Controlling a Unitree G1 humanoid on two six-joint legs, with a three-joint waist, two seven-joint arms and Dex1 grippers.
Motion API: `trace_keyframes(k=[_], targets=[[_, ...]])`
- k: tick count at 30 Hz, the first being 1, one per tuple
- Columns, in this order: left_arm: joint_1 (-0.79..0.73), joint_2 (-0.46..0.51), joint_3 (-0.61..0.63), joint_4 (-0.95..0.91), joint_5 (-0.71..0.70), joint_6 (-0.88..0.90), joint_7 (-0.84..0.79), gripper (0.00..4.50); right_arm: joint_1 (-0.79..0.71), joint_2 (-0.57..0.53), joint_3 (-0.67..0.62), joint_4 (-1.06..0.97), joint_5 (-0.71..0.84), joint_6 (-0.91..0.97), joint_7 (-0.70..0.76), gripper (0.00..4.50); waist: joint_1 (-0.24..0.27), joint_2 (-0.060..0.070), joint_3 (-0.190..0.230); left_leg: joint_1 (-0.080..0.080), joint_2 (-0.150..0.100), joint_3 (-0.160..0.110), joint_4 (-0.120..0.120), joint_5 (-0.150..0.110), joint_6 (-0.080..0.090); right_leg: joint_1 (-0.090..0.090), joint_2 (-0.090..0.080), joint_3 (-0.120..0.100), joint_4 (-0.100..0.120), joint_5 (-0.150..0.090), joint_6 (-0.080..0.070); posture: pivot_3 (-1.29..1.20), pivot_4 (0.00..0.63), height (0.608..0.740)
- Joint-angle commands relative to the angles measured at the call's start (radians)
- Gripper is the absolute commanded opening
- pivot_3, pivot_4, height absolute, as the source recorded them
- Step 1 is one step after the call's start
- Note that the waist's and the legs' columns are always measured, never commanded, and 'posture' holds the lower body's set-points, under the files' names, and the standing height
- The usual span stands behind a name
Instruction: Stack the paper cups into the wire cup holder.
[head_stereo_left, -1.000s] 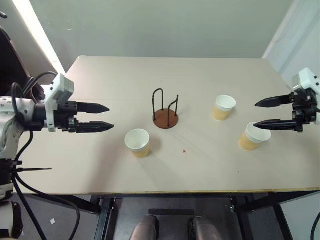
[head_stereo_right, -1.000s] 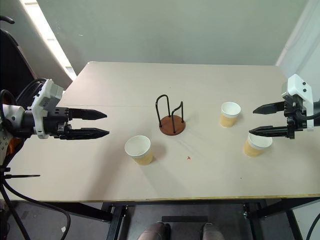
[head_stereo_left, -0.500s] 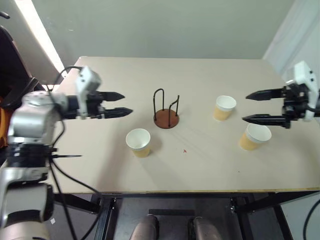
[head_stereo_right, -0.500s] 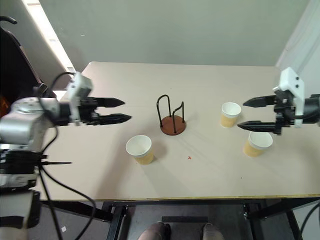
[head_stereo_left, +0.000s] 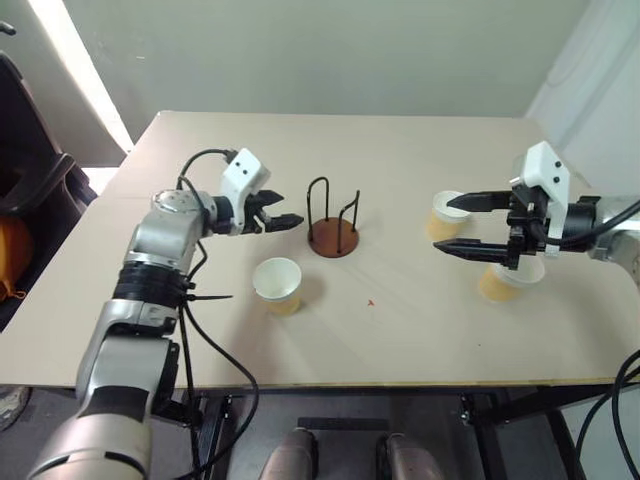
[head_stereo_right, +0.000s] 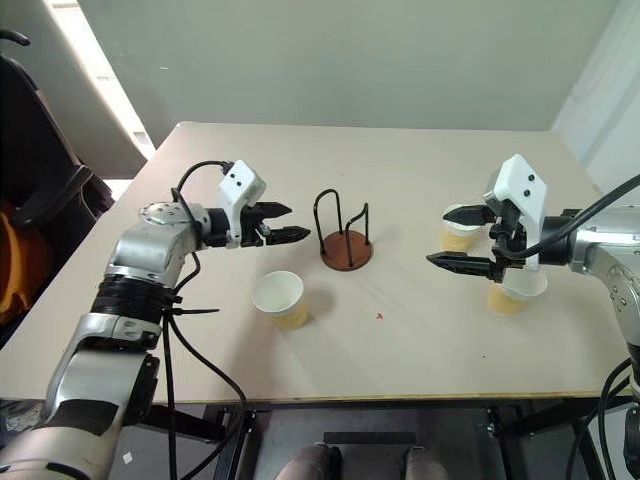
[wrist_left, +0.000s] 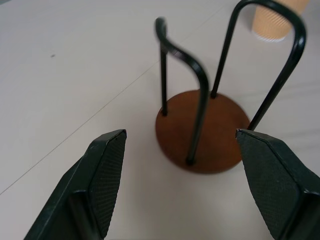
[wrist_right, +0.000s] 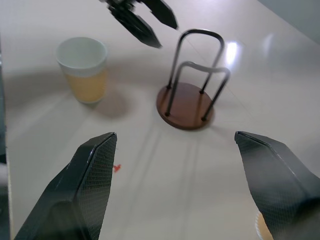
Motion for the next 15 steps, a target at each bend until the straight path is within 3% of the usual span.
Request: trace_keyframes(k=[1,7,8,10,15], targets=[[-0.068,-0.049,0.017,0.040,0.014,-0.019,0.057,3.72,-0.009,0.000,-0.016,-0.039,0.027,0.014,-0.022,3.92,0.005,0.000,0.000,0.000,0.000,0.000,0.000,0.000,0.000,0.000,0.000,0.000,0.000,0.000,0.000,0.00,0.150,0.740],[-0.137,-0.122,0.013,0.168,0.053,-0.048,0.132,3.72,-0.014,0.013,-0.007,-0.049,0.039,0.023,-0.041,3.92,0.005,0.000,0.000,0.000,0.000,0.001,0.001,0.000,0.001,0.000,0.000,0.000,0.000,0.001,0.002,0.00,0.150,0.740],[-0.148,-0.132,0.016,0.193,0.061,-0.055,0.156,3.56,-0.015,0.015,-0.007,-0.051,0.041,0.024,-0.044,3.92,0.005,0.000,0.000,0.000,0.000,0.001,0.002,0.000,0.001,0.000,0.000,0.000,0.000,0.001,0.002,0.00,0.150,0.740],[-0.164,-0.142,0.018,0.228,0.073,-0.068,0.176,3.11,-0.011,0.015,-0.009,-0.056,0.044,0.026,-0.049,3.92,0.005,0.000,0.000,0.000,0.000,0.001,0.002,0.000,0.001,0.000,0.000,0.000,0.000,0.001,0.002,0.00,0.150,0.740],[-0.168,-0.136,0.017,0.248,0.083,-0.089,0.151,1.24,0.003,0.003,-0.018,-0.061,0.047,0.026,-0.057,3.92,0.005,0.000,0.000,0.000,0.000,0.001,0.003,0.001,0.000,0.000,0.000,0.001,0.000,-0.001,0.005,0.00,0.150,0.740]])
